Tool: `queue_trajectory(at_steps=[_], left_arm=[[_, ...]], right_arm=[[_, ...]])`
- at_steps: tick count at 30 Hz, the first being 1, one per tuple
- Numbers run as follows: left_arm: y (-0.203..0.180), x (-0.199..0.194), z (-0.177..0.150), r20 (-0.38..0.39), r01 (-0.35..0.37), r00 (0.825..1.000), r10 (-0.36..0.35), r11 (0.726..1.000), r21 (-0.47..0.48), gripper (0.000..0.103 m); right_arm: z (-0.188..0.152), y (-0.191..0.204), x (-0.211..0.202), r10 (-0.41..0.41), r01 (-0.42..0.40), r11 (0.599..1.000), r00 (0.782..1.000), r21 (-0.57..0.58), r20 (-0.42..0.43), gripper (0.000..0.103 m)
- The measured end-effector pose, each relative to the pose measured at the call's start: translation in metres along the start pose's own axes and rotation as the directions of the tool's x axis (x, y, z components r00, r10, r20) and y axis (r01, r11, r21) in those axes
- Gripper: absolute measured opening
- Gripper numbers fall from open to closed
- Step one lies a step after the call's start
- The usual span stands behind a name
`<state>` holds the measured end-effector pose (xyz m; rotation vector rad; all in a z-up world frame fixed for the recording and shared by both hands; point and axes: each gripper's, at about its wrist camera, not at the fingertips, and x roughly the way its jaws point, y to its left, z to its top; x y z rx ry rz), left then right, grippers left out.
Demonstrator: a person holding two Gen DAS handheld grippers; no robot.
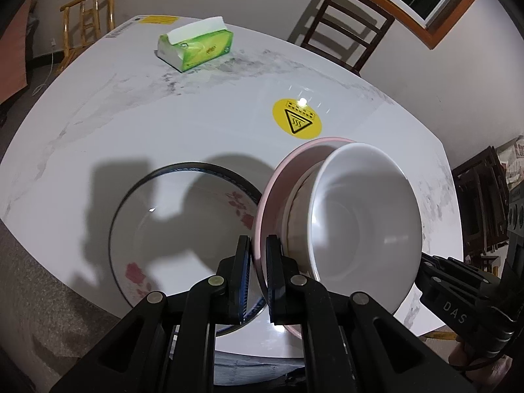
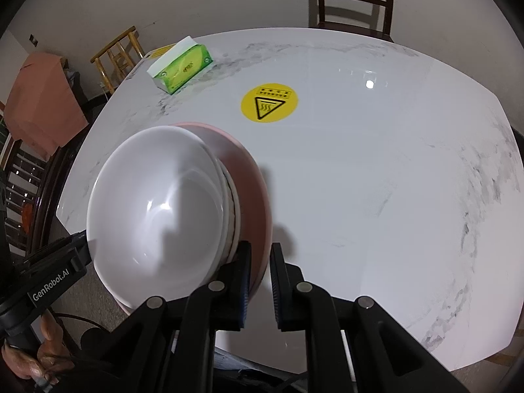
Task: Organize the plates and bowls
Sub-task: 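Carry the bowl stack over the plates and lower it onto the pink-flowered plate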
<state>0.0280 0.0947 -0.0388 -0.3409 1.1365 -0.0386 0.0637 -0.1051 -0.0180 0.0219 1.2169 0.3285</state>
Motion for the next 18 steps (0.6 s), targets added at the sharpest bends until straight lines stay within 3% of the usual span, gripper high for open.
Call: queue_trajectory(at_steps=[18], left_arm=[[0.054,-0.012,0.003,0.013,-0.044,0.999,0.045,0.996,-0.076,0.005]], right_arm=[[0.011,0.056,0.02,0.034,-0.037,0.996,0.999,-0.085,-0.036,0.012]])
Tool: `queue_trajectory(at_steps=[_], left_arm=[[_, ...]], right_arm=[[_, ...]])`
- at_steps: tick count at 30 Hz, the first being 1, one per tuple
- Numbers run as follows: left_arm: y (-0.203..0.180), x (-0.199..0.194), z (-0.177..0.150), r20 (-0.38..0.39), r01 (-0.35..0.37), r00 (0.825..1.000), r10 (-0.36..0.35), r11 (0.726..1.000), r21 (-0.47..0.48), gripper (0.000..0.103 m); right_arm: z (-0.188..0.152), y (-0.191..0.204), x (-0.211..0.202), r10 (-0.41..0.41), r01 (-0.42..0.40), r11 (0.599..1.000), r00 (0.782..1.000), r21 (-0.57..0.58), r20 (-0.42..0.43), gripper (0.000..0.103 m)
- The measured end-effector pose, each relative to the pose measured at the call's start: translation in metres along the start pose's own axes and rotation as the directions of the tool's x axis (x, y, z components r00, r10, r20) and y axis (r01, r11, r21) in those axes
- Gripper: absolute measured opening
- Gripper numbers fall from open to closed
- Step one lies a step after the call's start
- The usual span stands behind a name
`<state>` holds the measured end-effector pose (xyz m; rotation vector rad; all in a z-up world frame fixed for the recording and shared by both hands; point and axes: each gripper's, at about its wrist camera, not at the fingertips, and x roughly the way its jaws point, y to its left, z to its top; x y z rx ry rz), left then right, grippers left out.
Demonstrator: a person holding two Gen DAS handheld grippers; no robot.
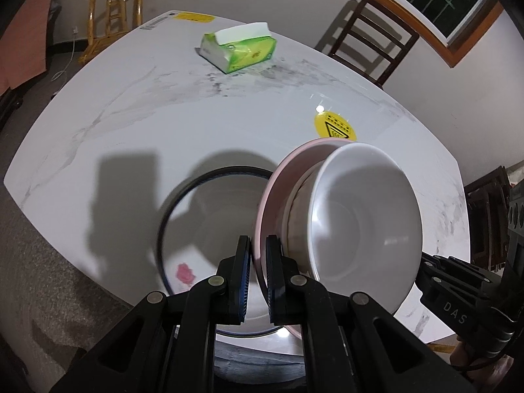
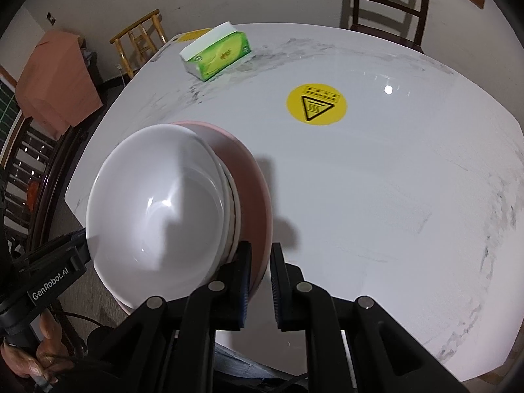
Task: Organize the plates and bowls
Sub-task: 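Carry the bowl stack over the plates and lower it onto the pink-flowered plate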
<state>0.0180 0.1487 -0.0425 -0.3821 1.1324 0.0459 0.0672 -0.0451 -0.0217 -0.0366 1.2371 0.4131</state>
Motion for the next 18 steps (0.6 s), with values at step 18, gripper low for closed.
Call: queue_trajectory(at_steps=[18], left_arm=[[0.043,0.004,-0.001,-0.011,-0.017,1.0,0.017,0.998,-0.061,0.005]], right_arm=[[0.006,0.036,0.026,0.006,-0.009,0.999,0.999,-0.047,-0.05,0.012]])
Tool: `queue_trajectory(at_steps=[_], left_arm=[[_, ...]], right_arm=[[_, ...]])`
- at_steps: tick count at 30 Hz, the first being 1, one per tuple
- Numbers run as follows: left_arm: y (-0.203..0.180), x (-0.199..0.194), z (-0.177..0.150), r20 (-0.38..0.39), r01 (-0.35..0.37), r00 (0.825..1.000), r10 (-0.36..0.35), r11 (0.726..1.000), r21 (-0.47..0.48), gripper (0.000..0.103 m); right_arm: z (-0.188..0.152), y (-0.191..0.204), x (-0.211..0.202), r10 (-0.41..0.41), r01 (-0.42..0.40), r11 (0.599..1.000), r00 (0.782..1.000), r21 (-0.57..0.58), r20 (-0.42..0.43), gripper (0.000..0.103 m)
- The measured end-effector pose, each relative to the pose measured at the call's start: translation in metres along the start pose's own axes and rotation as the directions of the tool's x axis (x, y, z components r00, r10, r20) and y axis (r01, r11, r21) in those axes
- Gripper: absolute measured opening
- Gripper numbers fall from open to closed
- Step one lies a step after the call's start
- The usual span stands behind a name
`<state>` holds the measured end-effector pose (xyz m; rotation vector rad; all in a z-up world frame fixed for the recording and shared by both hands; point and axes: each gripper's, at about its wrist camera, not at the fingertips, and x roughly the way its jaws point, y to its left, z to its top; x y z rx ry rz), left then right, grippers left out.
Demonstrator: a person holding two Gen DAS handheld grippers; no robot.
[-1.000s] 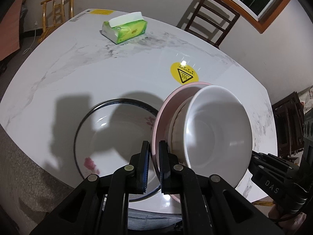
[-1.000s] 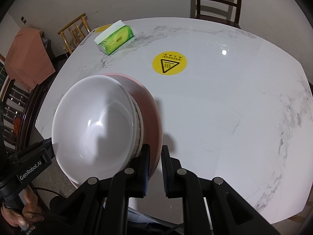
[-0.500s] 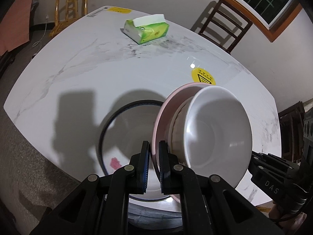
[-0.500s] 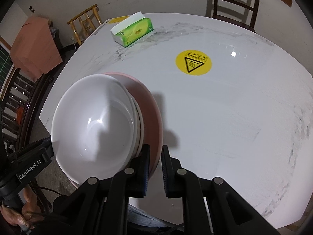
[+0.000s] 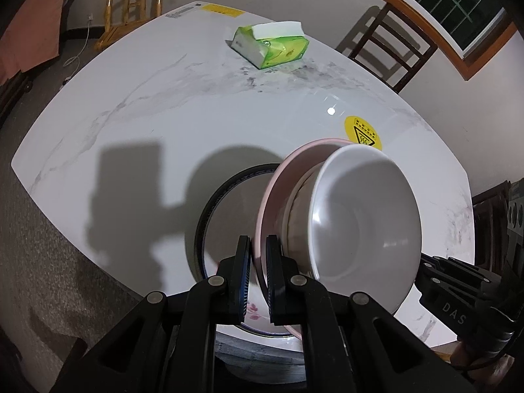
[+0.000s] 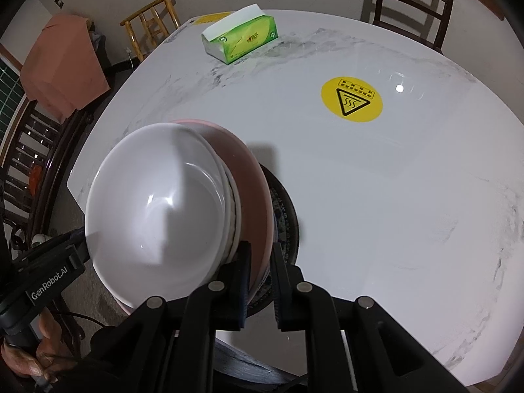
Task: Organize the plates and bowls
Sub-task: 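Carry the bowl stack over the plates and lower it onto the pink-flowered plate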
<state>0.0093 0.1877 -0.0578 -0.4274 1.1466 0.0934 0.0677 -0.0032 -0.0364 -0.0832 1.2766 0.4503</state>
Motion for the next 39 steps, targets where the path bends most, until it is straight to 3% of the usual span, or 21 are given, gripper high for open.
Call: queue_trajectory(at_steps=[27,39], left_arm=[[0.022,0.017,0.0,-0.037,0.0,0.999,-0.001,1.0,-0.027,0.005],[0.023,0.016,-0.003,-0.018,0.0,1.0,0.0,1.0,-0.022,0.006]], right_arm=[[0.006,0.01,0.024,0.004,-0.004,1.0,0.999,0.005,-0.042,0.012],[0.007,0.009,0.027,0.01,-0.01,1.0,0.999,0.006,-0.035,0.014]])
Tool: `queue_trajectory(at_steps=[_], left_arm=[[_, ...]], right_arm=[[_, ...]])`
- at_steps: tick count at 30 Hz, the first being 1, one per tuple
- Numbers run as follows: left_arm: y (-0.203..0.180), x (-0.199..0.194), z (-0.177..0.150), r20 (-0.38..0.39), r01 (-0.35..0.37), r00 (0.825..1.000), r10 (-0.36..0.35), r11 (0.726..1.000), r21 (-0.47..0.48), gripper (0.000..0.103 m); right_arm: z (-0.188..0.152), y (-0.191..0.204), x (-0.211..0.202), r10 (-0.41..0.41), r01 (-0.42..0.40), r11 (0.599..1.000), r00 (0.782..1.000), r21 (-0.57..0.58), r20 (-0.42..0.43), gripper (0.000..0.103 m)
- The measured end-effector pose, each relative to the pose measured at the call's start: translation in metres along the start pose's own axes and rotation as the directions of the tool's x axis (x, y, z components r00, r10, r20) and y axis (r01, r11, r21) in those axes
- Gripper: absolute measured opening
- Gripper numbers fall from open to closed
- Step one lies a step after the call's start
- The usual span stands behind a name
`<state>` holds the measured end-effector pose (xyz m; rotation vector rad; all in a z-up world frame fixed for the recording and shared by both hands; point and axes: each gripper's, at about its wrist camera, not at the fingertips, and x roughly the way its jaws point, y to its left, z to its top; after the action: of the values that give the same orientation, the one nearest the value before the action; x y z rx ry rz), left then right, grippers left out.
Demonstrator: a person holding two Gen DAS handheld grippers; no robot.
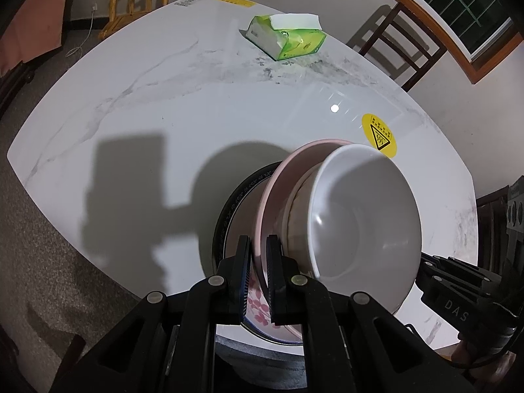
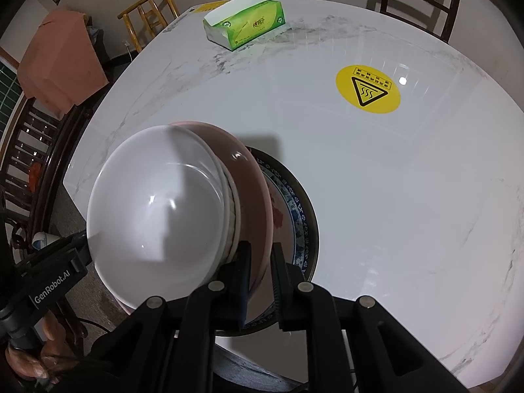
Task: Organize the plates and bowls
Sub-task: 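Carry the bowl stack over the plates and lower it onto the pink-flowered plate, then open both grippers to release the pink bowl on the plates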
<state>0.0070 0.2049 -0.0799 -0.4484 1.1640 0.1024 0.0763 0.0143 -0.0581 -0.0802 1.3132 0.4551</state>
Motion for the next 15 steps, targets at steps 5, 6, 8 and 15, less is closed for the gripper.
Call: queue_trajectory(at_steps=[5,6,8,15], left_arm=[[0.0003,-0.0008,0.0008,0.005,0.0,1.0,0.0,1.0,0.001,0.006],[0.0001,-0.0011,0.0006,0.007,-0.001,1.0,0.001,1.0,0.002,0.006],[0.0002,-0.0013,0.0,0.007,0.0,1.0,0.0,1.0,0.003,0.006],[0.0006,-0.0026,0.0004,0.012,-0.003,1.0,0.003,1.0,0.004,0.011]], right_arm=[[-0.0012,0.0004,-0.0009,-0.003,0.003,1.0,1.0,-0.004,0.012,0.014],[-0.0012,-0.0001,-0.0009,0.0,0.0,1.0,1.0,-0.004,0.013,0.014],[-0.0016,-0.0007,-0.0013,0.004,-0.004,1.0,1.0,0.001,0.013,0.014],[-0.0027,-0.0022,-0.0035,-0.019,0.019,1.0,1.0,-0.006,0.019,0.02]])
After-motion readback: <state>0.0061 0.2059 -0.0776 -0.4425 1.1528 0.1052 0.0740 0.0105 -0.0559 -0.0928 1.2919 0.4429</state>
